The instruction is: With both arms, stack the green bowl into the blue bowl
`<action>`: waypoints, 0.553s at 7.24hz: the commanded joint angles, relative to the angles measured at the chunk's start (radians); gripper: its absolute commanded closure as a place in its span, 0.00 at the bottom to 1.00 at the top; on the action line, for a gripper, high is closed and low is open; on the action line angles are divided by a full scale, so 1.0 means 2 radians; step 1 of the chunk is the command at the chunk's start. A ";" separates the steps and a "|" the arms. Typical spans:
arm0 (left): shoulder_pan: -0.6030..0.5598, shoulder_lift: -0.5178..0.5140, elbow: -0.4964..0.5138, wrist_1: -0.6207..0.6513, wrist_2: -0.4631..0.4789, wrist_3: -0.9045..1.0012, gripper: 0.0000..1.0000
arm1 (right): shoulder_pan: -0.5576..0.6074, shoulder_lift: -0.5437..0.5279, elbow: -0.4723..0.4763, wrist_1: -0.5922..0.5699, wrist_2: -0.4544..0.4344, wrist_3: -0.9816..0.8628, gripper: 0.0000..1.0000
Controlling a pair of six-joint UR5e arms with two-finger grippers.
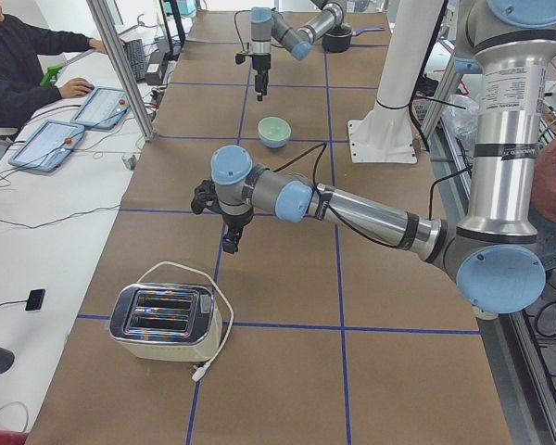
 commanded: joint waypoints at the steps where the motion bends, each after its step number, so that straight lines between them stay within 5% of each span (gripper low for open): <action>1: -0.015 0.000 0.007 0.002 0.000 0.023 0.03 | 0.095 -0.066 0.022 -0.015 0.044 -0.124 0.00; 4: -0.047 0.000 0.010 0.051 0.001 0.091 0.03 | 0.244 -0.140 0.014 -0.135 0.076 -0.453 0.00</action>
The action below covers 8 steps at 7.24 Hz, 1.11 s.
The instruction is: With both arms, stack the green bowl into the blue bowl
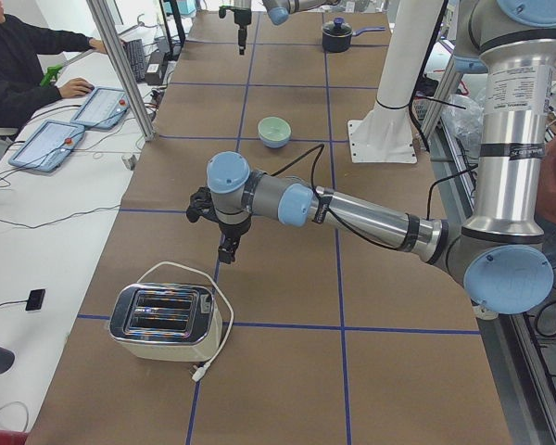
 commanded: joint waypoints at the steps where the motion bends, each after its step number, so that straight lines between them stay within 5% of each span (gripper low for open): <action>1: -0.020 0.001 0.009 0.008 0.000 0.019 0.03 | 0.087 -0.038 -0.020 -0.073 0.006 -0.202 0.00; 4: -0.040 0.006 0.019 0.006 0.005 0.040 0.03 | 0.129 -0.071 -0.074 -0.064 0.003 -0.298 0.00; 8: -0.054 0.003 0.072 0.007 0.006 0.060 0.03 | 0.163 -0.102 -0.074 -0.057 -0.013 -0.320 0.00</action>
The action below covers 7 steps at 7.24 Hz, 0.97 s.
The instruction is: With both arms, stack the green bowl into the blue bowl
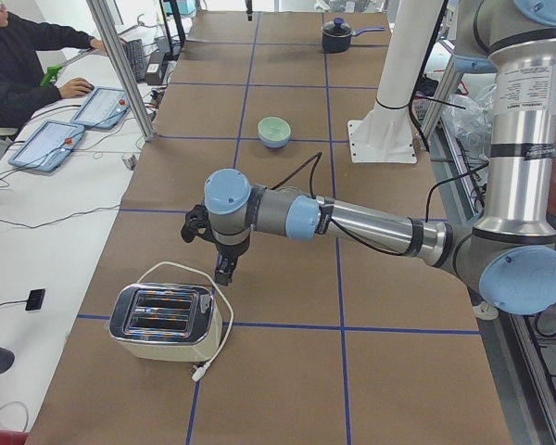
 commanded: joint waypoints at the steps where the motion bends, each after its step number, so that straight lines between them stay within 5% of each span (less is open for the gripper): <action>1: -0.003 -0.005 0.030 0.003 0.000 -0.001 0.03 | 0.006 -0.004 0.000 0.002 -0.018 0.001 0.00; 7: -0.006 -0.006 0.028 0.004 0.001 -0.004 0.03 | 0.005 -0.003 0.021 0.002 -0.056 0.003 0.00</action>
